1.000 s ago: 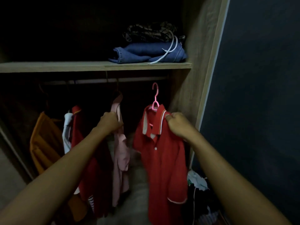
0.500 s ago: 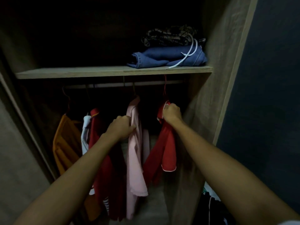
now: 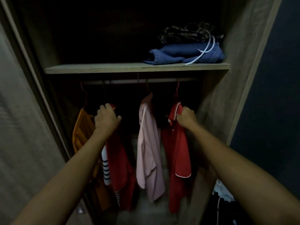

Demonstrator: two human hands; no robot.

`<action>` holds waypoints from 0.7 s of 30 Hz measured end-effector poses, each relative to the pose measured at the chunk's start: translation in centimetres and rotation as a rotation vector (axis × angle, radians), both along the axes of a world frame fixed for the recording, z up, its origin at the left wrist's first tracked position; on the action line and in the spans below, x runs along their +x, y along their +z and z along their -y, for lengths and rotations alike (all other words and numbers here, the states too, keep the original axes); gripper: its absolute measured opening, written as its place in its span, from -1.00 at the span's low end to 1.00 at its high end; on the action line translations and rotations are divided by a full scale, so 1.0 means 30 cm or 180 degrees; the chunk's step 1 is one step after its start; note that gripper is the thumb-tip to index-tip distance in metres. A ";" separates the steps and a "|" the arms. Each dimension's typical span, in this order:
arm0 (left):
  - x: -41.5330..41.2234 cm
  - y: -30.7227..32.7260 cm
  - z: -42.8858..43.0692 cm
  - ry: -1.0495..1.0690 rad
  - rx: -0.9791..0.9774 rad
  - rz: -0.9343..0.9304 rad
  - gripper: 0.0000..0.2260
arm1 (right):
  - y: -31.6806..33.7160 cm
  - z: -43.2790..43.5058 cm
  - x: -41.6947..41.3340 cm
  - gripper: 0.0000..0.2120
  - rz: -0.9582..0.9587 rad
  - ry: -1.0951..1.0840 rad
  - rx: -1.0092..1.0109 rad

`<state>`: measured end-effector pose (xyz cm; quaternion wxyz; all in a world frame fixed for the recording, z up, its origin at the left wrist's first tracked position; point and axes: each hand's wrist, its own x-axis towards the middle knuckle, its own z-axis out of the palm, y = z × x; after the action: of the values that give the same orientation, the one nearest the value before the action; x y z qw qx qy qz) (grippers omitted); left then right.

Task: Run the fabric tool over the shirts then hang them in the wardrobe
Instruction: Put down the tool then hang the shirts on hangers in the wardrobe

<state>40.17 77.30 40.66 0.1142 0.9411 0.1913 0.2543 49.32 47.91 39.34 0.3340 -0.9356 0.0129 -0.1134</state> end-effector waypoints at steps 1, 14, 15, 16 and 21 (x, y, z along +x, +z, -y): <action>0.002 -0.005 -0.006 -0.0007 0.0029 -0.0014 -0.44 | -0.003 -0.002 -0.002 -0.56 0.0004 0.0008 -0.0003; 0.035 0.011 0.078 -0.0473 0.0524 -0.0113 -0.73 | -0.036 0.005 -0.018 -0.62 0.0073 0.0031 -0.0153; 0.039 0.011 0.080 -0.0494 0.0544 -0.0098 -0.74 | -0.037 0.005 -0.016 -0.65 0.0078 0.0018 -0.0165; 0.044 0.009 0.078 -0.0490 0.0580 -0.0102 -0.73 | -0.037 0.005 -0.014 -0.65 0.0080 0.0002 -0.0174; 0.042 -0.011 0.033 -0.0632 0.0544 0.0229 -0.69 | -0.030 -0.022 -0.070 -0.37 0.0413 -0.0013 0.0160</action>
<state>41.42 76.33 40.34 0.0650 0.9520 0.0706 0.2906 47.23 48.58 38.44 0.3572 -0.9176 -0.0041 -0.1741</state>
